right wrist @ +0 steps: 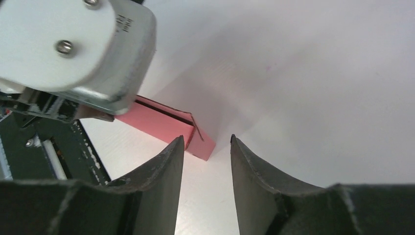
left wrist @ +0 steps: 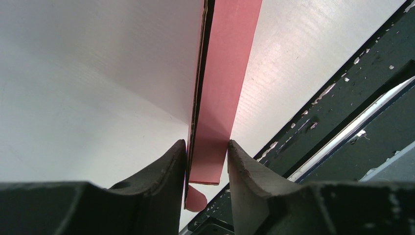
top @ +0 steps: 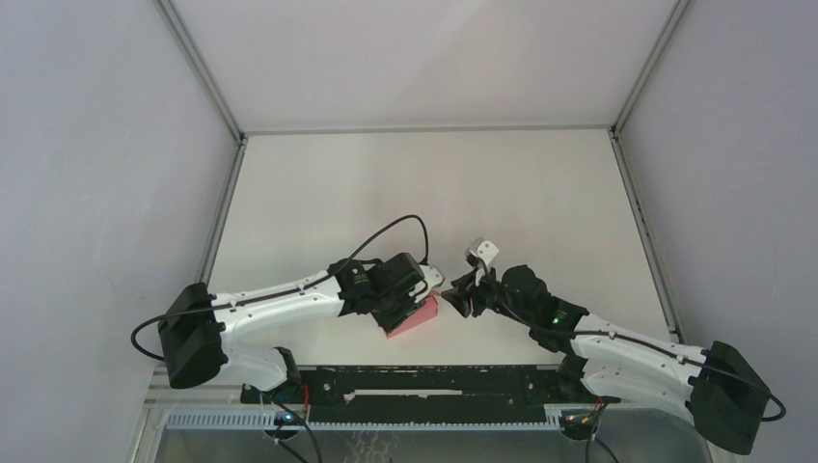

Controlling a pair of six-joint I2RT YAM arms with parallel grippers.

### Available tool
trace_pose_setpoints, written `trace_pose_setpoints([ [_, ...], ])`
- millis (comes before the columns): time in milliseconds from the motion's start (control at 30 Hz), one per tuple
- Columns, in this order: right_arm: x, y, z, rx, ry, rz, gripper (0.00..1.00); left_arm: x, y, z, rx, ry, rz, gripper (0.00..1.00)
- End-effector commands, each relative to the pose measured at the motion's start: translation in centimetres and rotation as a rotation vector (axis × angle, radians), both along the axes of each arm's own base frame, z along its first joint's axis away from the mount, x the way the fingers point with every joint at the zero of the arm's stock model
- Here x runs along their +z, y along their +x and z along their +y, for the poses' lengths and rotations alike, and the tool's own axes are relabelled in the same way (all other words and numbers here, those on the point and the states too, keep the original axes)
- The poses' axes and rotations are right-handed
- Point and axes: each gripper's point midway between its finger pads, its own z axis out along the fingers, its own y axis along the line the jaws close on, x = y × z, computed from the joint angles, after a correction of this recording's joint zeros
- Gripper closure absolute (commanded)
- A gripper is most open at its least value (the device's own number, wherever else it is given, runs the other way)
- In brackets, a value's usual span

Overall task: Fold the paper box
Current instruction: Close the paper box at the center of the board.

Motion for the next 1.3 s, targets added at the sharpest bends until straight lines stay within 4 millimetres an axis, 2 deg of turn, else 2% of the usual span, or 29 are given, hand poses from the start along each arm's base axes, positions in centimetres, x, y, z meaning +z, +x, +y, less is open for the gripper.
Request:
trace_pose_setpoints([
  [0,1.7,1.1,0.5,0.008,0.075,-0.103,0.53,1.9,0.5,-1.8,-0.025,-0.057,-0.018,0.59],
  [133,1.2,1.3,0.8,0.027,0.075,-0.107,0.56,1.9,0.4,-1.8,-0.026,-0.059,-0.016,0.59],
  [500,1.5,1.2,1.5,0.104,0.116,-0.110,0.55,2.1,0.3,-1.9,-0.030,-0.065,-0.011,0.59],
  [800,0.7,0.7,2.3,0.173,0.111,-0.053,0.59,2.0,0.3,-1.9,-0.032,-0.067,-0.007,0.59],
  [1267,0.9,0.9,2.8,0.191,0.123,-0.042,0.62,1.9,0.2,-2.0,-0.035,-0.066,-0.005,0.59],
])
